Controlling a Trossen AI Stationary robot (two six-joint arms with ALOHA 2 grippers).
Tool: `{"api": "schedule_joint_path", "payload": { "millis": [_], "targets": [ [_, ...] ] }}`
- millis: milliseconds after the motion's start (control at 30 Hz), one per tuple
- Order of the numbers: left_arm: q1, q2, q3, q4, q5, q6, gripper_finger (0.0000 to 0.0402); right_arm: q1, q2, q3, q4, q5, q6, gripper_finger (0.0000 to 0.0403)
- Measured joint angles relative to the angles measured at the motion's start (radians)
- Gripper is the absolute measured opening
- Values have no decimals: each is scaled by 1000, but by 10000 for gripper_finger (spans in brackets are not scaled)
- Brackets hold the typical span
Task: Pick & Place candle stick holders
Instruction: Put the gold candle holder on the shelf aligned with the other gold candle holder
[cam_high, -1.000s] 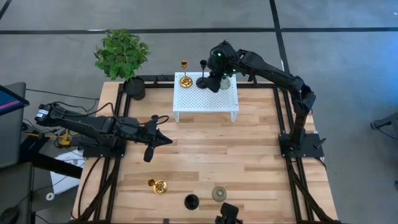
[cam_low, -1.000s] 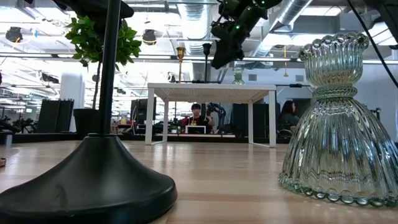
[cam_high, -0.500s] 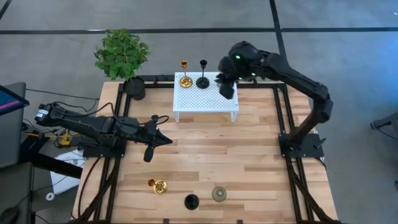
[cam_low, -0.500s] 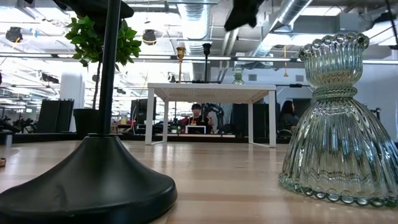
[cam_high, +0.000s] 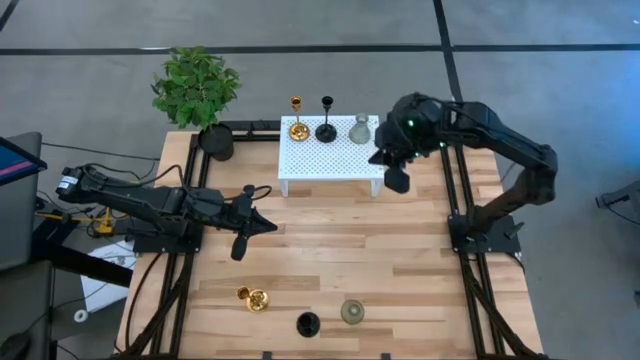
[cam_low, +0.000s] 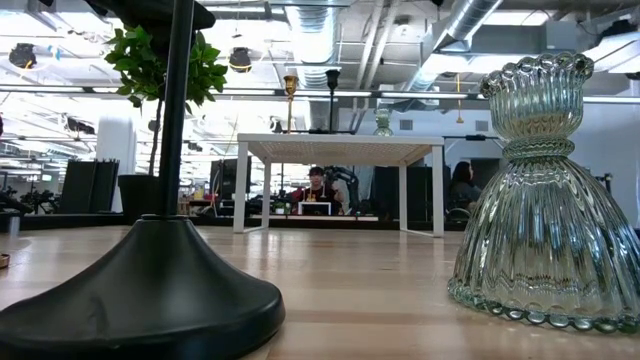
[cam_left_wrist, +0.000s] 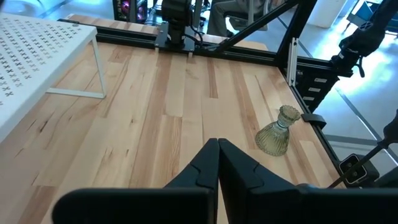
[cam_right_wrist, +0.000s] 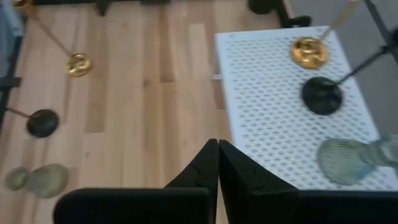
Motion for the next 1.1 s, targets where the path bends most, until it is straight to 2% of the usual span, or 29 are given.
{"api": "schedule_joint_path", "payload": {
  "millis": [167,300,500,767,967,1100],
  "targets": [
    [0,0,0,0,0,0,7,110,-13,-46,6,125,22,1],
    [0,0,0,0,0,0,6,170,-48,-135,37,207,77,1],
    [0,0,0,0,0,0,7,234,-141,-334,147,208,180,0],
    [0,0,0,0,0,0,8,335,-267,-639,379,208,377,0],
    [0,0,0,0,0,0,7,423,-295,-826,538,219,534,0],
    [0,0,0,0,0,0,9,483,-285,-897,629,264,622,0]
  ]
}}
